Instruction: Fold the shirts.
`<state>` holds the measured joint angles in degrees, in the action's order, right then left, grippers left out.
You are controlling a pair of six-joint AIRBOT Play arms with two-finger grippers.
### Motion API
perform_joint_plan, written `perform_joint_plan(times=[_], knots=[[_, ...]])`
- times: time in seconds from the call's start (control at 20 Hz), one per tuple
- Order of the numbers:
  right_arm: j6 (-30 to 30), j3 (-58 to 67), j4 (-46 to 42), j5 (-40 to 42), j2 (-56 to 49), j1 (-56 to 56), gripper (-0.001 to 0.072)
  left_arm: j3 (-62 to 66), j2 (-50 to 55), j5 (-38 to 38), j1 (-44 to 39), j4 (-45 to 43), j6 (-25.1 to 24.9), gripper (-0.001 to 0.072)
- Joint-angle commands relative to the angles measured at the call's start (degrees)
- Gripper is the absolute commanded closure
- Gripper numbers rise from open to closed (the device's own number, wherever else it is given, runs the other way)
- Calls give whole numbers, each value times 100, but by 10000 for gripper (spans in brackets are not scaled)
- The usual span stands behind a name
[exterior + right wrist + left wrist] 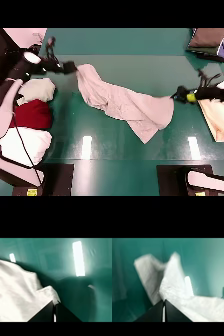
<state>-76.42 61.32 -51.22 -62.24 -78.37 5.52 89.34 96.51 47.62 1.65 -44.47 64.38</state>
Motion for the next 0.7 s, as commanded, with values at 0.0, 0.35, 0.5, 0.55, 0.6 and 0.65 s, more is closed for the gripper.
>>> perform_joint_plan(times=[0.0, 0.35, 0.5, 0.55, 0.6, 0.65], knots=[[0, 1176, 0, -74, 439, 4, 702, 986, -907, 85, 7, -535, -35, 682], [0, 3856, 2, -79, 1781, 332, 701, 2787, -3064, 297, 4, -918, -42, 682], [0, 4546, 2, -151, 2345, 758, 701, 2881, -4011, 234, 4, -918, -291, 682], [0, 4756, 2, -232, 2481, 931, 701, 2883, -4273, 229, 4, -920, -295, 682], [0, 4992, 2, -348, 2597, 1145, 701, 2883, -4529, 225, 4, -920, -295, 682], [0, 5209, 4, -466, 2682, 1362, 701, 2883, -4719, 225, 4, -920, -295, 682]])
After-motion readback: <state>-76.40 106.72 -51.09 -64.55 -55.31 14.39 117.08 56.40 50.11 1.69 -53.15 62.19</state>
